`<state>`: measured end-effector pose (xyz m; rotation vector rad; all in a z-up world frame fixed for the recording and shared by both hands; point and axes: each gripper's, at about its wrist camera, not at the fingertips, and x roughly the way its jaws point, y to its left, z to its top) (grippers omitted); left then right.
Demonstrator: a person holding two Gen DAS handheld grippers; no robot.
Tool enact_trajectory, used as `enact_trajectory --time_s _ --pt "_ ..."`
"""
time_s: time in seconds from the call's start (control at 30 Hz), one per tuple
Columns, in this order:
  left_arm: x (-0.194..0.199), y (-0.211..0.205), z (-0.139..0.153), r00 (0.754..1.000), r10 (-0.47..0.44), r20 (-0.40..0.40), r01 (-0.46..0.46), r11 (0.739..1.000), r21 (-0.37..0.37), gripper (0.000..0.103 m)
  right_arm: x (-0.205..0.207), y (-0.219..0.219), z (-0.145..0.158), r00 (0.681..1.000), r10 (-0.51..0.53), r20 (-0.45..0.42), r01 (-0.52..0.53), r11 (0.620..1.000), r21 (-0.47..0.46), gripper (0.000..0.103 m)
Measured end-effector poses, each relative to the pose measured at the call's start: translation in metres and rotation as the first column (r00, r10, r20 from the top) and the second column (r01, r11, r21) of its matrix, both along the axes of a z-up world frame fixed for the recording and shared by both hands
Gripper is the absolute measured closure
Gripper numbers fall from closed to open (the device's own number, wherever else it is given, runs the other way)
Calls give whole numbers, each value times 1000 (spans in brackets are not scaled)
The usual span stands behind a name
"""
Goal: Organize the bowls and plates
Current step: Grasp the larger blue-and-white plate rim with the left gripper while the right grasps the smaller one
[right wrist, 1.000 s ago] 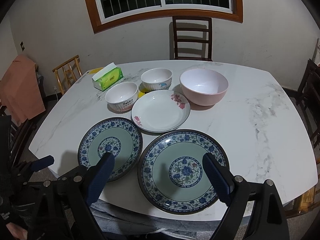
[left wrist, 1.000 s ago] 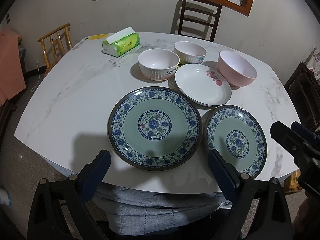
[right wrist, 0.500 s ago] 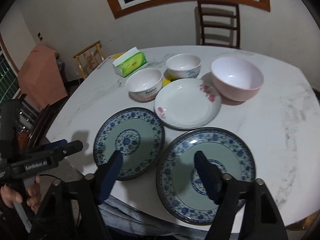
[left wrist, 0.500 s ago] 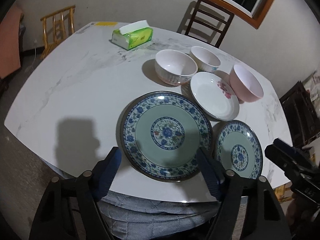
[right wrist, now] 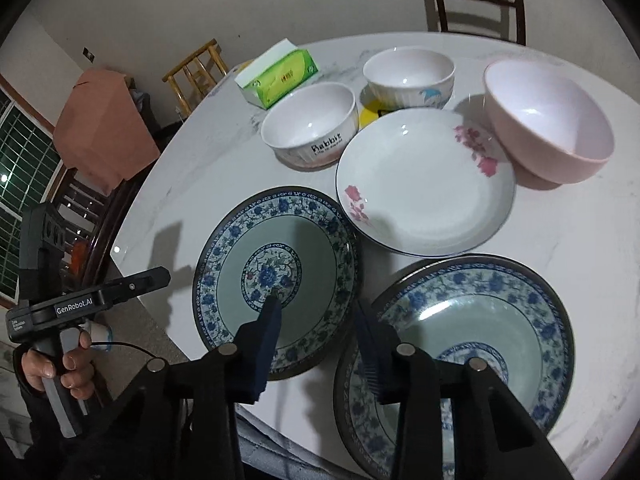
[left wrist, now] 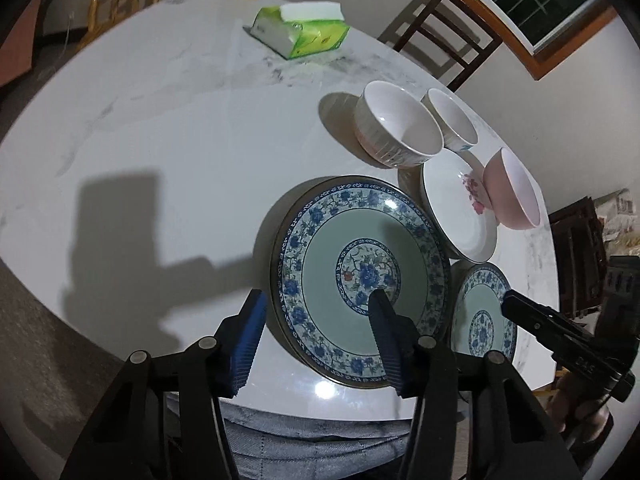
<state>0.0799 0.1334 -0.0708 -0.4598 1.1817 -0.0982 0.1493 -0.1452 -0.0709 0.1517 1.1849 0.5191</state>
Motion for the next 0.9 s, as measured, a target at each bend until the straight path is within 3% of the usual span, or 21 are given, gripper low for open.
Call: enact_trajectory --time_s 0.33,0.4,0.9 --pt "12 14 -22 999 16 -31 -16 1000 3 57 27 6 -27 998 10 -68 -13 999 -33 80" --pt "13 16 -26 999 13 -39 -13 1000 -5 64 31 7 -32 997 12 -73 -15 999 -45 80" --pt "20 20 -45 998 -10 -66 8 1000 -28 65 54 4 -60 992 24 -124 -29 999 -37 81"
